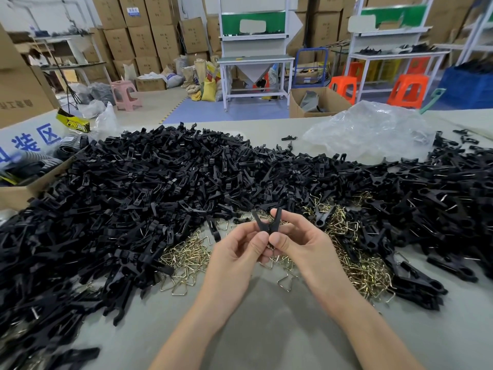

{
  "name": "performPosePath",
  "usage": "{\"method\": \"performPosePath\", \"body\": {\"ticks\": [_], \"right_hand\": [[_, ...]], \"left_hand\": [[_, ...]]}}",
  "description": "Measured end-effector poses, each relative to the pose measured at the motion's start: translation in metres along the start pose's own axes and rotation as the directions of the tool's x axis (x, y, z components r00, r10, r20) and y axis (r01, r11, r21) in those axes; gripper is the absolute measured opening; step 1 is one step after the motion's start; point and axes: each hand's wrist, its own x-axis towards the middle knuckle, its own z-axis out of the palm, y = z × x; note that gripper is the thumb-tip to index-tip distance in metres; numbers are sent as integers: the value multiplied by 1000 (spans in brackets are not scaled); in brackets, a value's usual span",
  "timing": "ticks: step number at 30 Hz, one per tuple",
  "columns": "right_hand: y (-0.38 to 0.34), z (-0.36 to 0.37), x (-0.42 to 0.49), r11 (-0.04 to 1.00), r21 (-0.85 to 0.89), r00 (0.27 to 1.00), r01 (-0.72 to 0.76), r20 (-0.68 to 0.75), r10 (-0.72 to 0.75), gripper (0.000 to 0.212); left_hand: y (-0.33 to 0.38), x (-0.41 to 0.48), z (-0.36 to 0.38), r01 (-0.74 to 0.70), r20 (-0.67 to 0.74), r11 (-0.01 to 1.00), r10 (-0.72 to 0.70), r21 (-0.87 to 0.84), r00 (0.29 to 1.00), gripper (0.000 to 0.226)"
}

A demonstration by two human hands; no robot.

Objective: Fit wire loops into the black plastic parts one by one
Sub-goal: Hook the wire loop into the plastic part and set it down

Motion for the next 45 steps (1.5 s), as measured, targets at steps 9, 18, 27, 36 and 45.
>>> {"method": "performPosePath", "body": {"ticks": [9,18,27,36,45], "right_hand": [[1,0,0,999,-37,1000,19,1,-19,41],[0,-2,-1,997,-65,999,40,27,-38,38],[2,-1,-3,989,-138,995,50,96,-37,36],[5,-5,-1,964,-263,999,27,47,-15,27],[6,-12,3,973,-230,994,34,-96,-58,20]], "left_hand": [[-2,1,-4,8,19,1000,-8,14,1000,32],[-2,0,-4,-24,37,998,22,58,999,23],[-2,-1,-5,39,9,996,-39,75,999,22],[-3,-1,-7,47,-61,985,-37,167,997,20],[-11,-2,-25,-140,68,597,142,790,988,48]]}}
